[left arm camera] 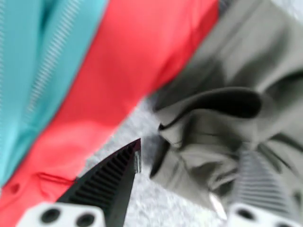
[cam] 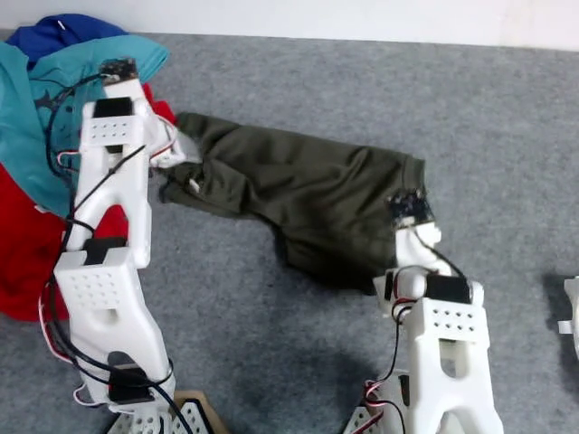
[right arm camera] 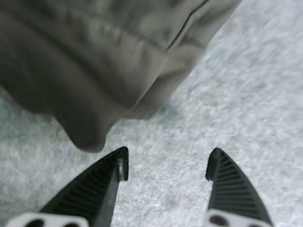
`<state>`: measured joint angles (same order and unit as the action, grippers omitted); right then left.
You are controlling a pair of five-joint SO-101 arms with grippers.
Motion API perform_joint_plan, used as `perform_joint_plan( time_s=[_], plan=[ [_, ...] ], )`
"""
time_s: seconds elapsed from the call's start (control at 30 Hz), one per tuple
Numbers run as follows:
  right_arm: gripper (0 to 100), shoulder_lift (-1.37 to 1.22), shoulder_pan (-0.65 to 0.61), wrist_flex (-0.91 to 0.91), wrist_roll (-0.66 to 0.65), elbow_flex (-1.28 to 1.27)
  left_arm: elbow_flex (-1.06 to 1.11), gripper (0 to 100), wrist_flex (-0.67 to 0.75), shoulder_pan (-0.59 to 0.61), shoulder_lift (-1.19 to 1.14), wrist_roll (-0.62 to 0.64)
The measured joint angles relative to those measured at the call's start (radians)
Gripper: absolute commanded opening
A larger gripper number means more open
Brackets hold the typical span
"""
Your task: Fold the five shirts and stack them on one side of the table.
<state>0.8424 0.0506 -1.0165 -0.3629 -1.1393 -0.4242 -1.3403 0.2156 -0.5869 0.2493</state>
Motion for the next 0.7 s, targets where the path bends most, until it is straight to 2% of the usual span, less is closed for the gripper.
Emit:
perform_joint_plan(
  time_s=[0.17,0.3,0.37,0.57,0.7],
  plan=[
    [25.9,0.0,0.0,0.0,0.092,0.097,0.0,27,-0.077,-0.008,0.0,0.0],
    [14.5,0.0,0.0,0.0,0.176,0.141,0.0,8,-0.114,-0.005,0.0,0.0],
    [9.4,0.0,0.0,0.0,0.204,0.144,0.0,2,-0.117,0.014,0.0,-0.002],
    [7.4,0.0,0.0,0.0,0.216,0.144,0.0,1,-0.12,0.068,0.0,-0.002],
    [7.7,0.0,0.0,0.0,0.216,0.144,-0.025,1,-0.152,0.068,0.0,-0.086]
  ],
)
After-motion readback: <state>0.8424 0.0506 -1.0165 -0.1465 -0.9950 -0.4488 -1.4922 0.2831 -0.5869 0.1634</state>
